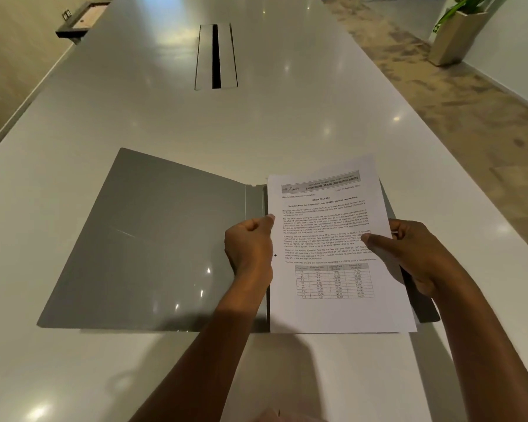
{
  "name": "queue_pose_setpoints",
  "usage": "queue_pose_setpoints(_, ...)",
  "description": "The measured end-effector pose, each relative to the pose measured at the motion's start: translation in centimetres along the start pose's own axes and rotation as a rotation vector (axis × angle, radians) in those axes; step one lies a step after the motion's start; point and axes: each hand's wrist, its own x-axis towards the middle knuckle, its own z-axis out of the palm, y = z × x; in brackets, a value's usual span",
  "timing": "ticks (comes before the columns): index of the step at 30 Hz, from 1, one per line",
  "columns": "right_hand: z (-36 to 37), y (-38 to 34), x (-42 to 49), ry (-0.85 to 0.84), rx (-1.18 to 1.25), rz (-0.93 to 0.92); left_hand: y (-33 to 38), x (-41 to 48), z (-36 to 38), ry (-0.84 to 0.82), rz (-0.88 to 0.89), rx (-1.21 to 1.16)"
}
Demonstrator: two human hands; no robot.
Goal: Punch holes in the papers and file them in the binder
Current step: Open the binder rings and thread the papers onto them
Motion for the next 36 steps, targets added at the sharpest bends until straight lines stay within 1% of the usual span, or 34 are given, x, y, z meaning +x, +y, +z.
queue_pose_setpoints(3,0.0,0.1,0.2,0.005,0.011,0.003,0.4,-0.2,0.2,0.03,0.128,0.132)
queue_pose_setpoints(6,-0.1,0.6,0.4,0.012,0.019,0.02,0.5,-0.2,0.2,0.031,0.144,0.176)
queue_pose_setpoints(9,-0.1,0.8,0.5,0.009,0.024,0.033,0.5,0.1,0.1,0.009,0.073,0.142)
queue_pose_setpoints(13,-0.1,0.9,0.4,0.009,0.033,0.024,0.7,0.4,-0.2,-0.047,-0.094,0.011)
queue_pose_setpoints(16,-0.2,0.8,0.5,0.015,0.031,0.029,1.3,0.6,-0.3,-0.06,-0.187,-0.012)
queue_pose_setpoints(20,-0.2,0.8,0.5,0.008,0.037,0.023,1.4,1.1,-0.3,-0.069,-0.243,-0.02)
queue_pose_setpoints(23,-0.2,1.0,0.6,0.019,0.044,0.018,1.2,1.1,0.0,-0.093,-0.253,-0.019)
queue_pose_setpoints(27,-0.1,1.2,0.4,0.008,0.036,0.033,0.9,1.2,0.0,-0.115,-0.226,-0.003)
queue_pose_setpoints(32,0.0,1.8,0.5,0.007,0.079,0.073,0.6,1.0,0.0,-0.104,-0.103,0.078)
queue_pose_setpoints(36,0.0,2.0,0.5,0.012,0.061,0.077,0.1,0.6,-0.7,-0.129,-0.035,0.08)
